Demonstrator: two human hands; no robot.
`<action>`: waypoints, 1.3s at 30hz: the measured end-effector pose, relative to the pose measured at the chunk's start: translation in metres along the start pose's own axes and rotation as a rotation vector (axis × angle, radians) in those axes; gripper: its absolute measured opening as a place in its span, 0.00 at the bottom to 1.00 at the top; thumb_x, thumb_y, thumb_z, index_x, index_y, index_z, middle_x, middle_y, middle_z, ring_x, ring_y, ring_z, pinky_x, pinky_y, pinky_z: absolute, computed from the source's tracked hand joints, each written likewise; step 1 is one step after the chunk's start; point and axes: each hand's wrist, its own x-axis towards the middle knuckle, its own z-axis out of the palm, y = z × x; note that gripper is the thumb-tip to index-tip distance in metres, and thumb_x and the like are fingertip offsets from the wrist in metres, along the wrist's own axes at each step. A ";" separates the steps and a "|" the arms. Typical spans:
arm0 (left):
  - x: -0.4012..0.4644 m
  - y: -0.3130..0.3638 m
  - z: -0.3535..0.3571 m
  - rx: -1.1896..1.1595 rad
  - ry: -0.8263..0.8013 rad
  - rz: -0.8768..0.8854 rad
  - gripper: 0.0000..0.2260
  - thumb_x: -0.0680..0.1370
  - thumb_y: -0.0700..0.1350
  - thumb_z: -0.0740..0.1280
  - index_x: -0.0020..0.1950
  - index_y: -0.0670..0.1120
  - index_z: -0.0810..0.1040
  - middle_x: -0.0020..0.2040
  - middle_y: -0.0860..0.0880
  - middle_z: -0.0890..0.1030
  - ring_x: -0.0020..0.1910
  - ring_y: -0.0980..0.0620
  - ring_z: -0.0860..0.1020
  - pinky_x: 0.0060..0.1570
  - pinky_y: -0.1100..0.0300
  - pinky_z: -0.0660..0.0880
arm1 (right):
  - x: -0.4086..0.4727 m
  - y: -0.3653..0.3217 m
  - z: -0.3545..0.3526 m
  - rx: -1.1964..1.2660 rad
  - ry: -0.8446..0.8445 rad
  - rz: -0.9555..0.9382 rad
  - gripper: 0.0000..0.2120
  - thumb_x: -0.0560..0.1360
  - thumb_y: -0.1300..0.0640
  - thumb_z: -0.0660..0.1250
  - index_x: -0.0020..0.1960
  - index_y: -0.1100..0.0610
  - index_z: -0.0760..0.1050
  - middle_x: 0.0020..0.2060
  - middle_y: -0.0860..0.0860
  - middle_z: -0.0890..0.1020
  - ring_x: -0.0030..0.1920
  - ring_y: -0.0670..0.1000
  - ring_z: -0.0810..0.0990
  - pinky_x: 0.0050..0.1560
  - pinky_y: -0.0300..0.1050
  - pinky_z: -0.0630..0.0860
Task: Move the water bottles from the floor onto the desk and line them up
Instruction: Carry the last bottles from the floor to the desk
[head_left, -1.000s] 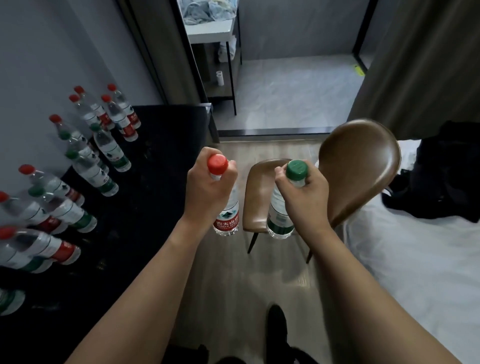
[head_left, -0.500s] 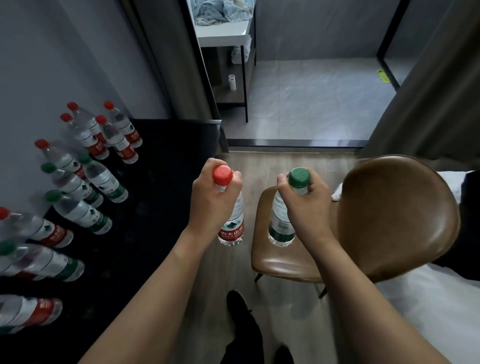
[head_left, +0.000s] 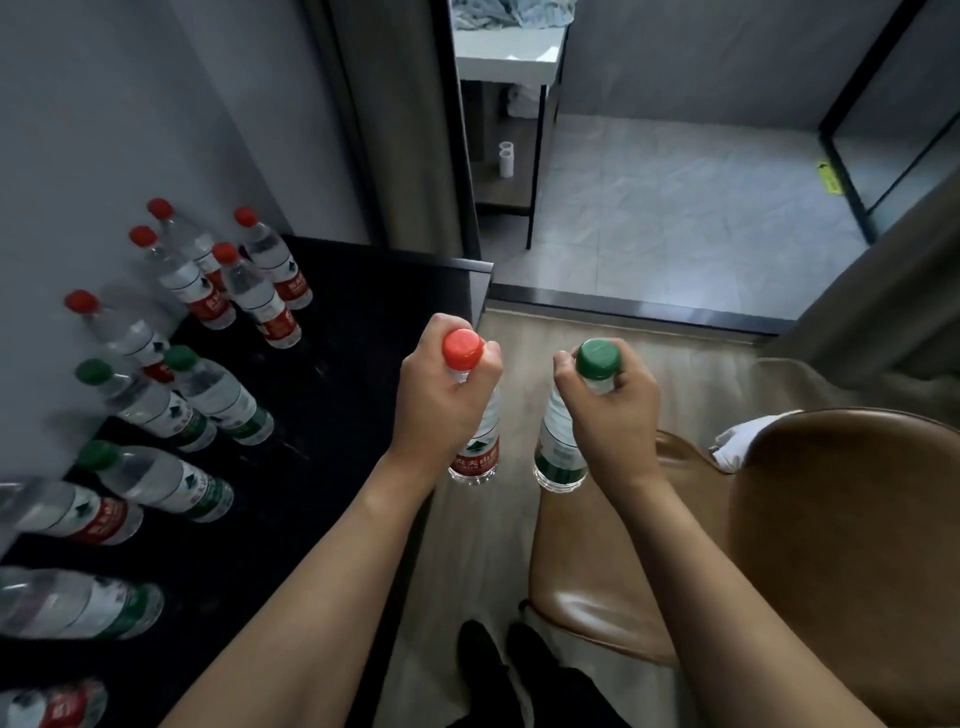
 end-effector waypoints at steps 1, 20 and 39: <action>0.003 -0.004 -0.007 0.008 0.021 -0.004 0.06 0.77 0.48 0.67 0.45 0.48 0.73 0.37 0.49 0.78 0.38 0.49 0.79 0.41 0.60 0.78 | 0.003 0.000 0.009 0.001 -0.024 -0.017 0.08 0.74 0.58 0.71 0.40 0.60 0.75 0.32 0.52 0.78 0.33 0.41 0.74 0.37 0.33 0.71; -0.093 -0.001 -0.216 0.337 0.735 -0.195 0.08 0.77 0.48 0.68 0.44 0.46 0.72 0.38 0.48 0.78 0.37 0.51 0.77 0.41 0.54 0.75 | -0.073 -0.082 0.212 0.304 -0.874 -0.187 0.08 0.73 0.54 0.72 0.38 0.52 0.74 0.33 0.45 0.79 0.32 0.41 0.76 0.34 0.32 0.72; -0.178 -0.059 -0.297 0.473 1.072 -0.346 0.06 0.78 0.47 0.69 0.46 0.49 0.73 0.37 0.50 0.77 0.36 0.50 0.78 0.39 0.63 0.75 | -0.173 -0.086 0.337 0.263 -1.296 -0.222 0.06 0.71 0.47 0.70 0.40 0.47 0.76 0.36 0.42 0.81 0.36 0.41 0.80 0.36 0.28 0.73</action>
